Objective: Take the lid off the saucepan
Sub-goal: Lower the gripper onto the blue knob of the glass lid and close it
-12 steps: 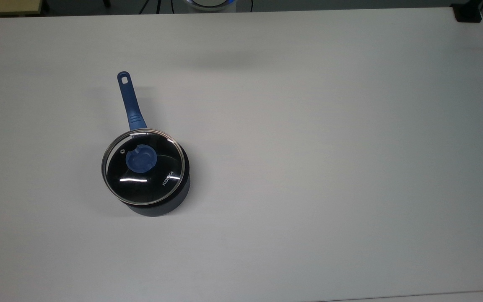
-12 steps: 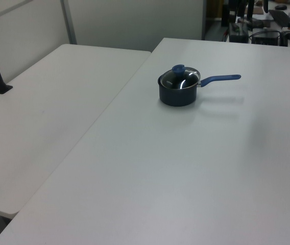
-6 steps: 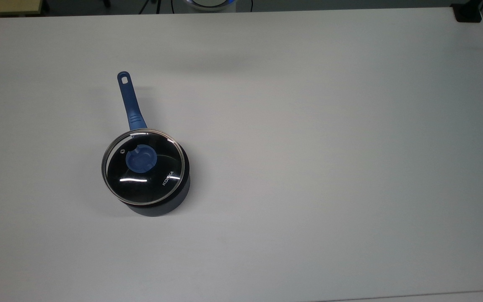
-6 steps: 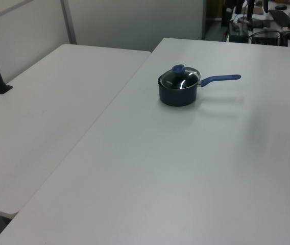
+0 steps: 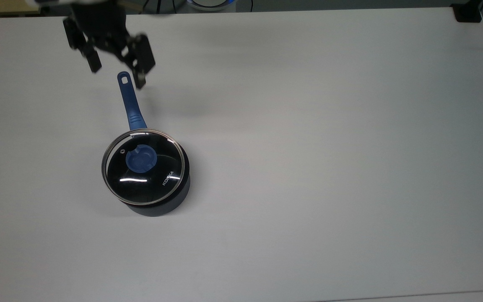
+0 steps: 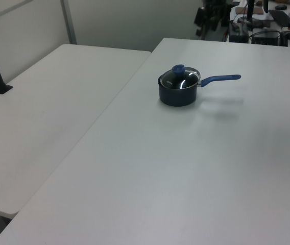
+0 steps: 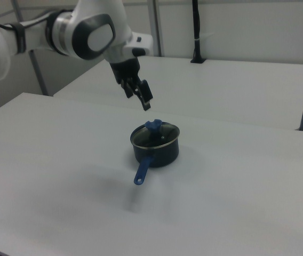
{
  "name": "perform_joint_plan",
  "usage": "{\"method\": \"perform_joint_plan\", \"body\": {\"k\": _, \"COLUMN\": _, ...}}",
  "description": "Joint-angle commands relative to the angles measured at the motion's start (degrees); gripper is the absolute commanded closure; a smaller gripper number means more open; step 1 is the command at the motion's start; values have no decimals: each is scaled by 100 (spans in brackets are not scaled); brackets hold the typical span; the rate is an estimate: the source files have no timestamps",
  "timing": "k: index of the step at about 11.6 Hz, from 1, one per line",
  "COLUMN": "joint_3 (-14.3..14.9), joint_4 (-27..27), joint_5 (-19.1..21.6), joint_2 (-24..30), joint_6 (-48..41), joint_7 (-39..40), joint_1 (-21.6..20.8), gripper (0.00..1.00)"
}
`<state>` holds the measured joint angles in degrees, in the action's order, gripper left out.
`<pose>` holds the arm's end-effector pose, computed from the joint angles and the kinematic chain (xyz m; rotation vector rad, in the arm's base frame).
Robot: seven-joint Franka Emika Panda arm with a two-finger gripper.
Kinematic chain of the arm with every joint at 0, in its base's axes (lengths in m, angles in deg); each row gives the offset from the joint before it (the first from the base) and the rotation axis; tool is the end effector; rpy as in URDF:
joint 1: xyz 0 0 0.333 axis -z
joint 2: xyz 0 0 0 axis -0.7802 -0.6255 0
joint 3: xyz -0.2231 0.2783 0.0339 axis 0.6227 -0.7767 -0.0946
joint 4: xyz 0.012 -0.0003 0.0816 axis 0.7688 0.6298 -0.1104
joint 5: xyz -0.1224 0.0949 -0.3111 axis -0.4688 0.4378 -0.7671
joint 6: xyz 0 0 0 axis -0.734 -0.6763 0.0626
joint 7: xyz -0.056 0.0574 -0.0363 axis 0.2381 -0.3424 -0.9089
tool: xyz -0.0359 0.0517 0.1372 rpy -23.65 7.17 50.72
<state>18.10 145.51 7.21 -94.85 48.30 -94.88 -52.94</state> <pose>0.6033 -0.0910 0.5687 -3.0337 0.6484 -0.3495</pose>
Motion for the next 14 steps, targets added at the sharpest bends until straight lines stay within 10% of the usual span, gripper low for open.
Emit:
{"method": "perform_joint_plan", "body": {"k": 1, "joint_3": -40, "joint_4": -120, "joint_5": -447, "joint_2": -711, "joint_6": 834, "joint_7": -1047, "joint_1": -80, "gripper": 0}}
{"method": "perform_joint_plan", "body": {"k": 11, "joint_3": -531, "joint_4": -147, "joint_5": -1212, "joint_2": -1776, "joint_6": 1927, "joint_7": -2816, "joint_1": -18, "gripper": 4}}
{"method": "perform_joint_plan", "body": {"k": 14, "joint_3": -541, "joint_4": -156, "joint_5": -1274, "joint_2": -1838, "joint_6": 1980, "joint_7": -2923, "joint_1": -9, "gripper": 32}}
